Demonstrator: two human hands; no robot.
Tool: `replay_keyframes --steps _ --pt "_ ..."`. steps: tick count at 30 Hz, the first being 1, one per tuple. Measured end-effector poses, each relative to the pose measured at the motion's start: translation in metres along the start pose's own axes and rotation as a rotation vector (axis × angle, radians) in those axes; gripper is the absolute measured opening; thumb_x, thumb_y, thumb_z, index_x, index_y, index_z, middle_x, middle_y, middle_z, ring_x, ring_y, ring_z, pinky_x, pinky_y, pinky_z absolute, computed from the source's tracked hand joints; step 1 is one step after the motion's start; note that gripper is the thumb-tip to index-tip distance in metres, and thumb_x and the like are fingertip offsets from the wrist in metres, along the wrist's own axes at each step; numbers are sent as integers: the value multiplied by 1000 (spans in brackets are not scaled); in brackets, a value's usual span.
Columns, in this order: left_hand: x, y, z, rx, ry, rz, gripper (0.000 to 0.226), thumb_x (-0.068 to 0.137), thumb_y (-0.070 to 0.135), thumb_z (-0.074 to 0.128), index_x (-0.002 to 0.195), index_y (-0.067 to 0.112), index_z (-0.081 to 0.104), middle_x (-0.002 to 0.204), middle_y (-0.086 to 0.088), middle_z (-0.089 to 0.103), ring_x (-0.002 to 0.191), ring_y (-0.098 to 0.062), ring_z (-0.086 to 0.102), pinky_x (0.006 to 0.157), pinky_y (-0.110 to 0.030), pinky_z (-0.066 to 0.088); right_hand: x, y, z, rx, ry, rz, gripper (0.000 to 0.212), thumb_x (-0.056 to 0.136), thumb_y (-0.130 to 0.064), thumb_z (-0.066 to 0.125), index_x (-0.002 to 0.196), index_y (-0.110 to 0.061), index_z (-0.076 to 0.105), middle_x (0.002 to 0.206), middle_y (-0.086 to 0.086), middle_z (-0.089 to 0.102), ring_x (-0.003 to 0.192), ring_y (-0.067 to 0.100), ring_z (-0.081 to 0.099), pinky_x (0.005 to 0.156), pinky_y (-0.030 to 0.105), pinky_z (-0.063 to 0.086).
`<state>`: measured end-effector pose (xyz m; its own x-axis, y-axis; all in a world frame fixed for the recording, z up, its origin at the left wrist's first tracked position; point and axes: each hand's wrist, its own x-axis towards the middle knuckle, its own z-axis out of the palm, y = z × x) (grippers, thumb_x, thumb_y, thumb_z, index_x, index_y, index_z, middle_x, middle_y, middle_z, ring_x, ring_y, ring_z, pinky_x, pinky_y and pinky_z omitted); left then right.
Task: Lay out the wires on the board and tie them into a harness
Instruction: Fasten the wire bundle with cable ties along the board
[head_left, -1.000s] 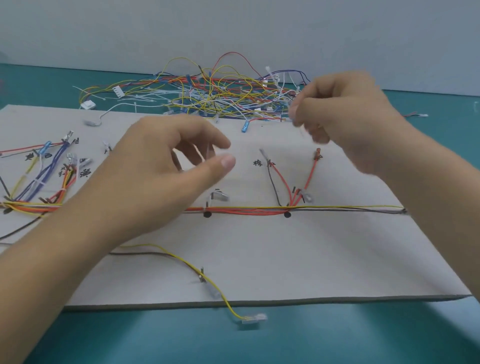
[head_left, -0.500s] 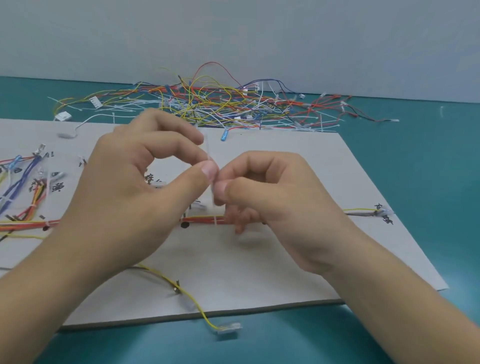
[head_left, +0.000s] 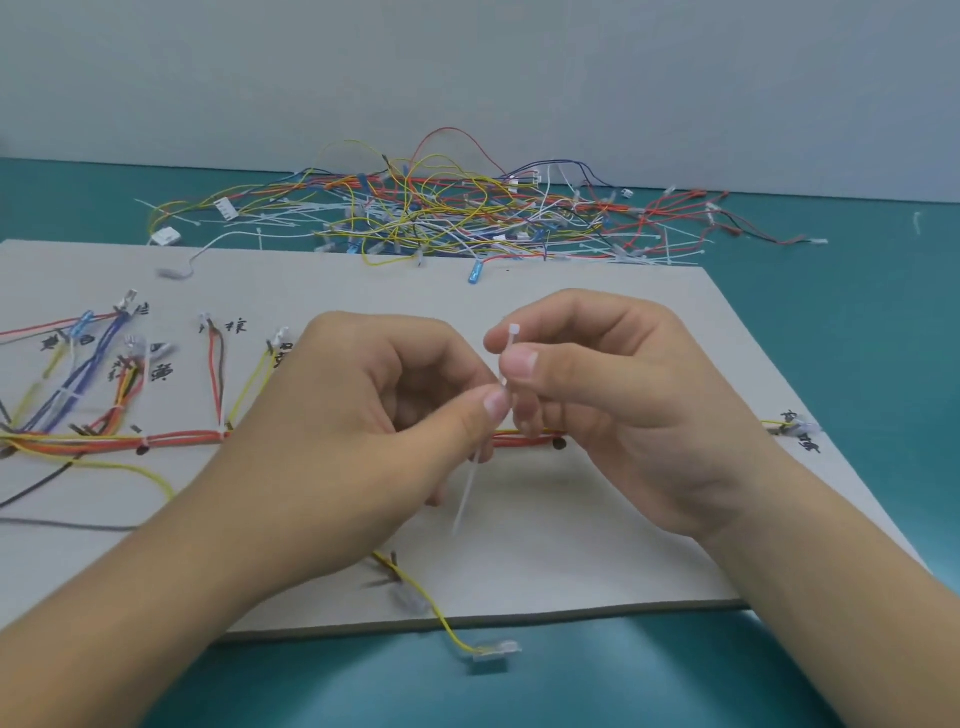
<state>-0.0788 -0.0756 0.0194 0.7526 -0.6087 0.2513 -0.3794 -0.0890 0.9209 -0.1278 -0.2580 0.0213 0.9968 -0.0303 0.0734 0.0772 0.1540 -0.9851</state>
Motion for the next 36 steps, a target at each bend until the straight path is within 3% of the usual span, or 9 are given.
replay_keyframes --steps 8,12,24,29,36 --pt "1 -4 2 -79 -15 -44 8 85 22 71 78 20 76 63 -3 70 41 -15 60 45 -20 46 2 2 -2 2 -8 13 10 79 -8 71 83 -13 78 67 6 64 56 17 57 58 26 46" --pt "1 -3 2 -81 -33 -43 13 87 21 69 77 23 77 59 2 69 42 -11 60 44 -13 41 3 2 -5 11 -11 4 10 78 -5 71 82 -12 77 66 4 65 54 17 57 57 25 48" --pt "-2 -1 2 78 -27 24 17 90 20 67 76 24 76 61 7 71 47 -5 62 48 -8 42 7 2 -13 48 -99 -7 6 73 -10 76 78 -8 74 70 9 68 55 20 62 58 26 53" --pt "-3 -4 1 48 -46 14 9 87 23 70 84 27 77 70 1 74 51 -13 66 48 -23 50 7 1 -14 57 -107 -14 6 73 -7 75 76 -6 70 68 7 68 53 20 64 58 28 53" --pt "-2 -8 2 68 -63 11 13 90 27 67 81 28 76 66 -2 73 51 -15 66 47 -17 47 6 0 -14 34 -107 -11 12 71 -10 77 76 -4 68 65 9 68 50 22 63 54 25 51"
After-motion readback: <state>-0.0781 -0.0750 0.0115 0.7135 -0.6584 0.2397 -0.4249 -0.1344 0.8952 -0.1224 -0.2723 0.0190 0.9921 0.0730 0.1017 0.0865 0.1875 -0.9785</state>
